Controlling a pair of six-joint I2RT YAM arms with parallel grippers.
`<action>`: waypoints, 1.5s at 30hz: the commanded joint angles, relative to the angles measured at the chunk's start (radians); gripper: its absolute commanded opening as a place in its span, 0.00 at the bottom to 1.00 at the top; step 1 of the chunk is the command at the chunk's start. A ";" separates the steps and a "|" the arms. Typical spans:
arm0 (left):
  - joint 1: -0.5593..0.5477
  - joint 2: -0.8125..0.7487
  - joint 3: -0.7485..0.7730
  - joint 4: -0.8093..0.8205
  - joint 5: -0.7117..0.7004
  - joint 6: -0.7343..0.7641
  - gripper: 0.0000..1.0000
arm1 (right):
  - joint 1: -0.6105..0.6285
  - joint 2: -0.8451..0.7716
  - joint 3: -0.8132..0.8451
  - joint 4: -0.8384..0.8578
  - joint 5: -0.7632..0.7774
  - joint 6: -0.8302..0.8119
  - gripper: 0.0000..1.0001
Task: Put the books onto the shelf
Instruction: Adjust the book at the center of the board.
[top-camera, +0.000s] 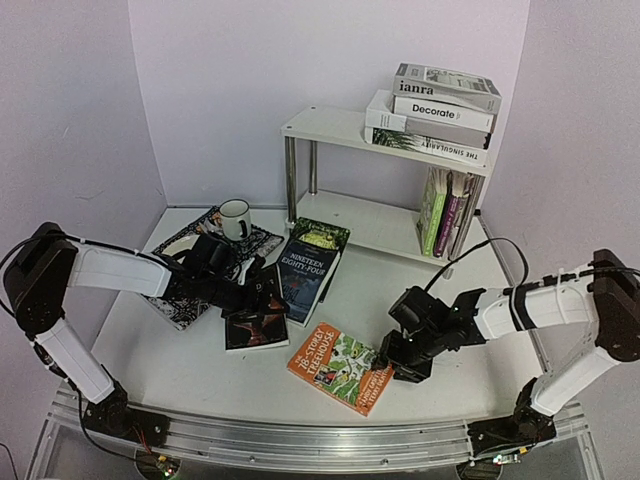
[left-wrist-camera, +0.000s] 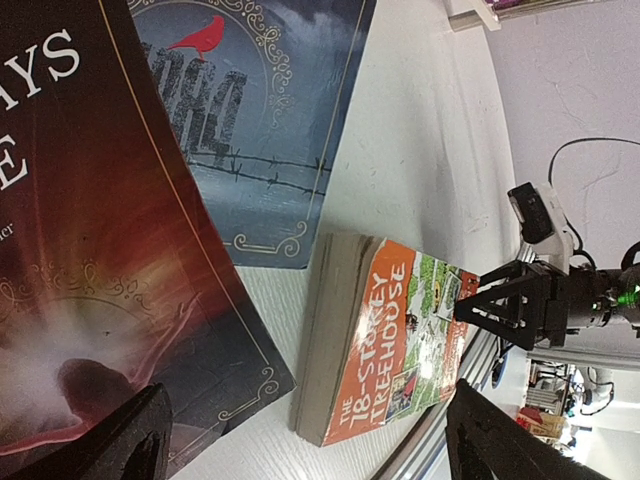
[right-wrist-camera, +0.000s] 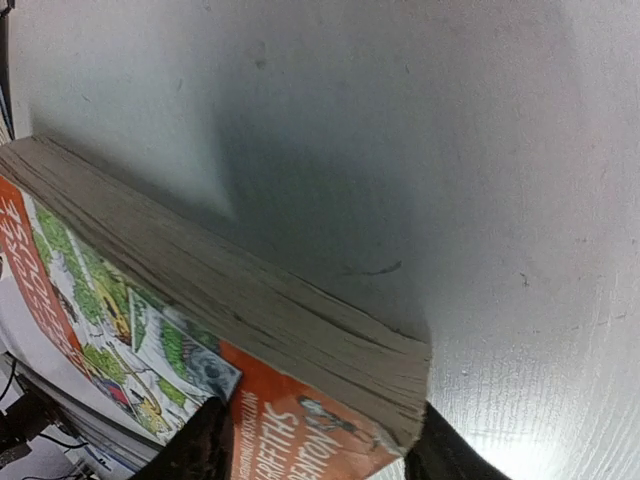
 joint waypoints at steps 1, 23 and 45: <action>-0.001 -0.025 0.034 0.023 -0.022 0.018 0.96 | -0.083 0.084 0.117 0.007 -0.040 -0.081 0.51; -0.005 -0.105 0.084 -0.070 -0.127 0.097 0.96 | -0.323 0.260 0.411 -0.076 -0.284 -0.542 0.39; -0.029 -0.006 0.113 -0.068 -0.078 0.059 0.93 | -0.194 0.057 0.116 -0.063 -0.236 -0.440 0.47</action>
